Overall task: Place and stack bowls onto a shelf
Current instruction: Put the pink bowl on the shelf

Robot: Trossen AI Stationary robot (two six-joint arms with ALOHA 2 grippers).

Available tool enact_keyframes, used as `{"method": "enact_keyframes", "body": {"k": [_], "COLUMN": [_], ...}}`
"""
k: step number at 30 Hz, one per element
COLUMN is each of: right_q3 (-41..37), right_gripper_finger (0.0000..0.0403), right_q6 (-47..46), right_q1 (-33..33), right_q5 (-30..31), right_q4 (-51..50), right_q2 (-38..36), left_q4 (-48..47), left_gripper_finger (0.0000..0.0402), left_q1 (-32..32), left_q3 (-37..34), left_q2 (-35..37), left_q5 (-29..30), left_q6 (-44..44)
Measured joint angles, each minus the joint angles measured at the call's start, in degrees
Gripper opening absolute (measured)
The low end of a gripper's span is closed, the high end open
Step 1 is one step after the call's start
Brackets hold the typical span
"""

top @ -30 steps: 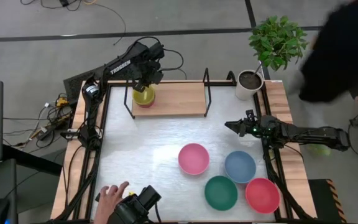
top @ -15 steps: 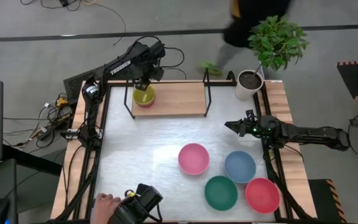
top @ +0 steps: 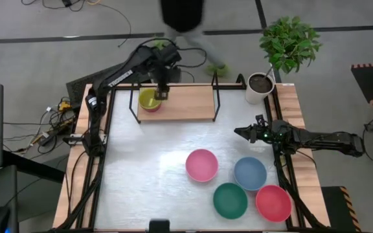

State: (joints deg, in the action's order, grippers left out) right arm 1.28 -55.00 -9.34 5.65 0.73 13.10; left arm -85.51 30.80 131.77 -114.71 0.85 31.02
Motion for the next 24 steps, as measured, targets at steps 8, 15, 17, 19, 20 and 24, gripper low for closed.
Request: {"method": "enact_keyframes", "body": {"k": [8, 15, 17, 19, 20, 24], "right_q3": [0.0, 0.0, 0.0, 0.0, 0.0, 0.0], "right_gripper_finger": [0.0203, 0.0203, 0.0203, 0.0203, 0.0203, 0.0203], "right_q6": [1.5, 2.6, 3.0, 3.6, 4.2, 5.4], "right_q1": [1.1, 1.1, 1.1, 1.1, 1.1, 1.1], "right_q5": [0.1, 0.3, 0.3, 0.3, 0.3, 0.4], "right_q4": [-0.4, -0.7, -0.7, -0.7, -0.7, -0.8], "right_q2": [0.0, 0.0, 0.0, 0.0, 0.0, 0.0], "left_q4": [3.0, 9.6, 9.4, 8.1, 7.2, 8.0], "left_gripper_finger": [0.0167, 0.0167, 0.0167, 0.0167, 0.0167, 0.0167], "left_q1": [-9.1, -17.8, -19.9, -21.9, -23.0, -27.2], "left_q3": [0.2, -9.2, -11.4, -12.9, -13.1, -13.0], "left_q2": [1.2, 1.0, 1.1, 1.0, 1.0, 1.1], "left_q5": [-11.3, -12.5, -12.9, -13.6, -13.6, -8.9], "left_q6": [-24.5, -35.2, -38.7, -41.4, -42.5, -47.8]}}
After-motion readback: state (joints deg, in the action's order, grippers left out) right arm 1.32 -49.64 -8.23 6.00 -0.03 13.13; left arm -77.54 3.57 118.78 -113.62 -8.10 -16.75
